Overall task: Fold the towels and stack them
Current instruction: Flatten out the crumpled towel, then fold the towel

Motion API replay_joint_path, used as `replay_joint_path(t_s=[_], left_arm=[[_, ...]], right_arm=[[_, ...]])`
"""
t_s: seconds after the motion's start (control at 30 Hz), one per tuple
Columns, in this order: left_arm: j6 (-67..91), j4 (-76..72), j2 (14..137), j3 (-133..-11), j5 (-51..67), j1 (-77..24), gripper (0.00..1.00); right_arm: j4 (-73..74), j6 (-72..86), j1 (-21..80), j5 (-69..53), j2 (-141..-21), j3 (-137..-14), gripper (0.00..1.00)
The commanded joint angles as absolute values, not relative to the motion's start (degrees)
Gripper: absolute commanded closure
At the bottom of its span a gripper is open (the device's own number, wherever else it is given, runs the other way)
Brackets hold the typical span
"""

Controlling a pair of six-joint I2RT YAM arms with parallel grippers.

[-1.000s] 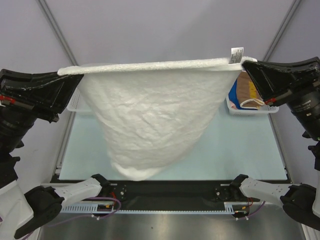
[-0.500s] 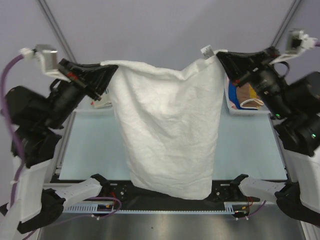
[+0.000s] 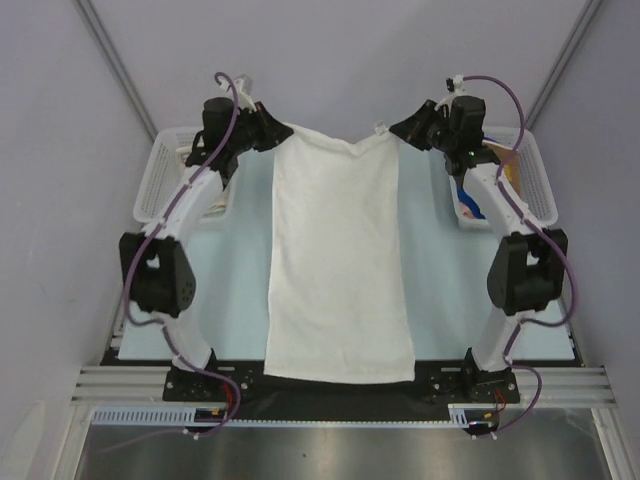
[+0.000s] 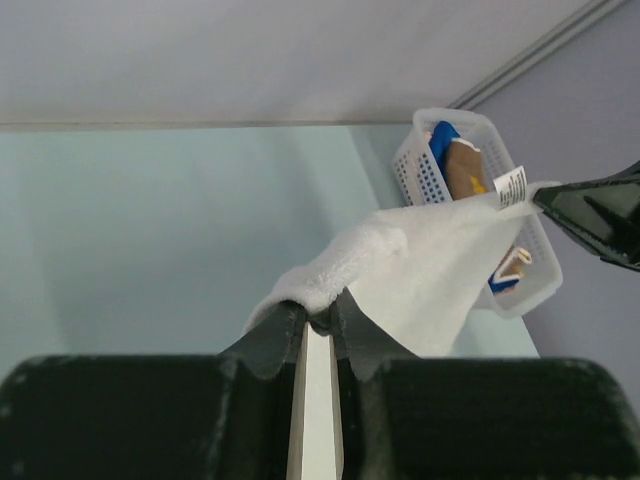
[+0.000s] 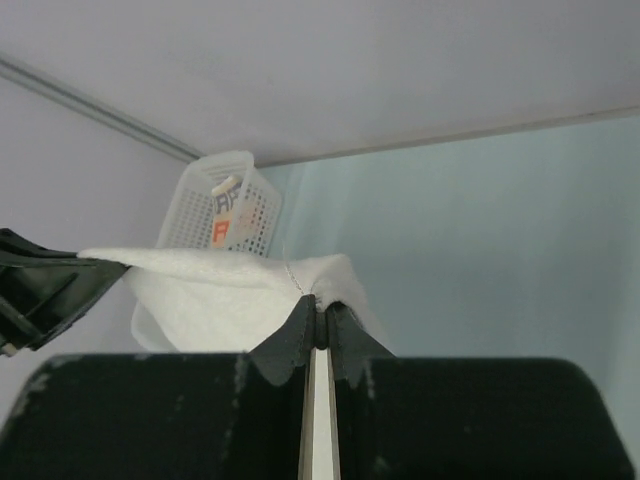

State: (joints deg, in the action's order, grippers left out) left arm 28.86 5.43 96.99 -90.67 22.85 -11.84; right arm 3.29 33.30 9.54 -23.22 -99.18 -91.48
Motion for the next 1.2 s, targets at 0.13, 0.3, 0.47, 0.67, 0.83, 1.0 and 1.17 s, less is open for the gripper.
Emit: replay_joint_path(t_s=[0.13, 0.3, 0.47, 0.67, 0.83, 1.0, 1.17], left_arm=[[35.42, -1.42, 120.91, -115.54, 31.29, -7.39, 1.0], [37.78, 1.23, 132.0, -131.38, 33.31, -5.63, 1.0], [39.9, -1.04, 135.88, -131.41, 34.72, -5.27, 1.0], [42.1, -6.59, 128.78, -114.81, 34.63, -5.19, 1.0], [45.88, -9.58, 120.86, -97.87, 34.02, -5.01, 1.0], [46.49, -3.98, 111.9, -86.59, 32.0, -5.1, 0.97], [47.2, 2.89, 103.28, -75.69, 31.2, -5.01, 1.0]], right_arm=[[-6.08, 41.04, 5.98, -31.29, -120.3, -116.48, 1.0], [-1.32, 44.03, 4.66, -32.6, -135.32, -133.75, 1.0], [-1.84, 46.41, 4.39, -33.14, -138.26, -133.62, 1.0], [-2.72, 46.05, 3.96, -32.17, -131.67, -121.22, 1.0], [-0.27, 45.27, 3.6, -31.56, -124.38, -106.99, 1.0], [4.3, 43.86, 3.43, -30.24, -113.22, -93.28, 1.0], [5.8, 43.33, 3.6, -29.27, -104.16, -77.72, 1.0]])
